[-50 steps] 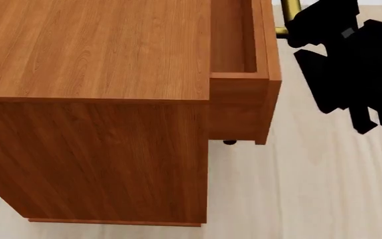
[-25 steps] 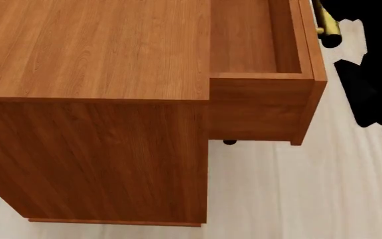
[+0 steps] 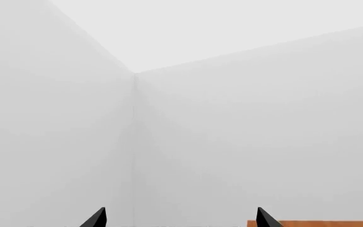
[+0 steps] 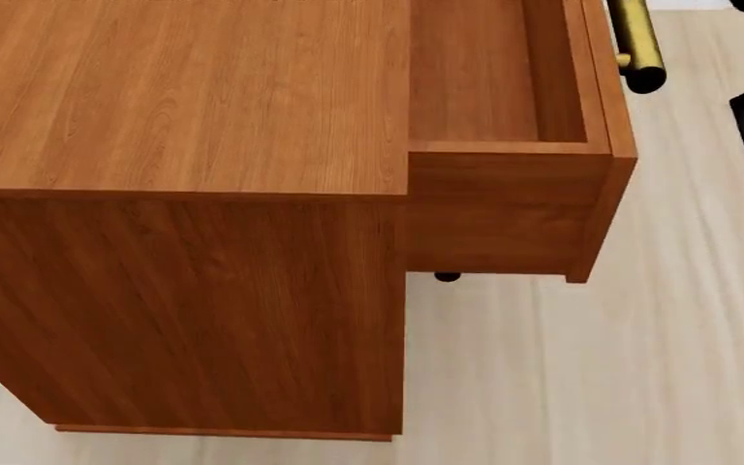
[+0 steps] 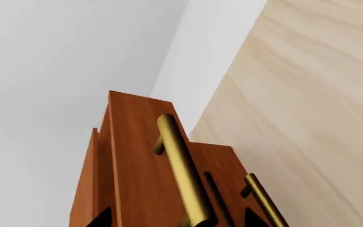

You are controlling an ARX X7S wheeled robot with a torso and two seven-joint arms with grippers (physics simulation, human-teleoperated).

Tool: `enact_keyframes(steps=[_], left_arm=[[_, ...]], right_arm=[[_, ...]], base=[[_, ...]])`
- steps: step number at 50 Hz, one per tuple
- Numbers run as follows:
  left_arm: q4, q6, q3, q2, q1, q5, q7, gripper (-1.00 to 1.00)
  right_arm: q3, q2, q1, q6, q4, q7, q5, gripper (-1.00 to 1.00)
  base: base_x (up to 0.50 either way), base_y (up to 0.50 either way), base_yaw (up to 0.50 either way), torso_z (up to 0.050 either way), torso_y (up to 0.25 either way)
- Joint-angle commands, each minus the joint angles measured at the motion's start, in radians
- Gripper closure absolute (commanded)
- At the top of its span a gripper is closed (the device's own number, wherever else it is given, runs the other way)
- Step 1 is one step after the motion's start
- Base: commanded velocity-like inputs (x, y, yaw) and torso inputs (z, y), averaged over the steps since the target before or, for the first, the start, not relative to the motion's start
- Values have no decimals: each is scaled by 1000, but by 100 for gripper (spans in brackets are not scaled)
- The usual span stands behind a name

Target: Close the bottom drawer of the cabinet and open the top drawer.

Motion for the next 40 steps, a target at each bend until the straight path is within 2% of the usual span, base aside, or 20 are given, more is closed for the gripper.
enact_keyframes(steps=[1, 3, 4, 7, 8, 10, 11, 12, 13, 16, 18, 22, 23, 24, 27, 32, 33, 34, 39, 40], left_arm=[[0, -2, 41, -8, -71, -37, 0, -100], [0, -3, 73, -12, -125, -62, 0, -100], [0, -11, 22, 8, -22, -5, 0, -100], [0, -8, 10, 11, 11, 18, 0, -100], [0, -7, 54, -2, -79, -35, 1, -100], [0, -11, 37, 10, -29, 1, 0, -100], [0, -7, 65, -1, -91, -37, 1, -100], [0, -12, 44, 11, -38, -4, 0, -100], [0, -6, 80, -5, -121, -55, 1, -100], [0, -5, 91, -7, -141, -65, 0, -100], [0, -9, 33, 11, -25, 0, 0, -100], [0, -10, 24, 14, -1, 17, 0, -100], [0, -5, 64, -4, -91, -38, 1, -100], [0, -11, 39, 12, -29, 2, 0, -100], [0, -9, 21, 15, 2, 16, 0, -100], [0, -3, 90, -9, -139, -63, 0, -100], [0, -3, 90, -8, -138, -62, 0, -100], [0, -11, 37, 12, -32, -4, 0, -100], [0, -10, 18, 15, 5, 15, 0, -100], [0, -7, 36, 4, -43, -17, 0, -100]], right_arm=[[-29, 58, 73, 30, -56, 48, 7, -100], [-53, 68, 112, 45, -65, 66, 11, -100], [-72, 75, 138, 62, -69, 75, 11, -100], [-127, 98, 200, 116, -90, 91, 3, -100], [-147, 110, 226, 144, -100, 89, -8, -100], [-170, 117, 251, 165, -108, 97, -7, -100], [-178, 121, 258, 167, -117, 102, -29, -100], [-200, 126, 280, 196, -125, 101, -27, -100], [-223, 125, 298, 218, -129, 108, 7, -100], [-256, 127, 335, 239, -145, 124, -15, -100], [-297, 125, 376, 279, -152, 125, -30, -100], [-342, 118, 408, 310, -155, 131, -43, -100], [-362, 112, 413, 325, -154, 132, -37, -100], [-378, 110, 422, 345, -158, 125, -51, -100], [-397, 103, 433, 355, -162, 127, -59, -100], [-444, 86, 458, 403, -147, 89, -114, -100], [-450, 83, 461, 413, -144, 75, -127, -100], [-462, 80, 463, 425, -136, 66, -146, -100], [-502, 70, 473, 455, -104, 47, -174, -100], [-514, 69, 471, 464, -96, 48, -166, -100]], base=[[0, 0, 0, 0, 0], [0, 0, 0, 0, 0], [0, 0, 0, 0, 0], [0, 0, 0, 0, 0], [0, 0, 0, 0, 0], [0, 0, 0, 0, 0], [0, 0, 0, 0, 0], [0, 0, 0, 0, 0], [0, 0, 0, 0, 0], [0, 0, 0, 0, 0], [0, 0, 0, 0, 0], [0, 0, 0, 0, 0], [0, 0, 0, 0, 0], [0, 0, 0, 0, 0], [0, 0, 0, 0, 0], [0, 0, 0, 0, 0], [0, 0, 0, 0, 0], [0, 0, 0, 0, 0], [0, 0, 0, 0, 0], [0, 0, 0, 0, 0]])
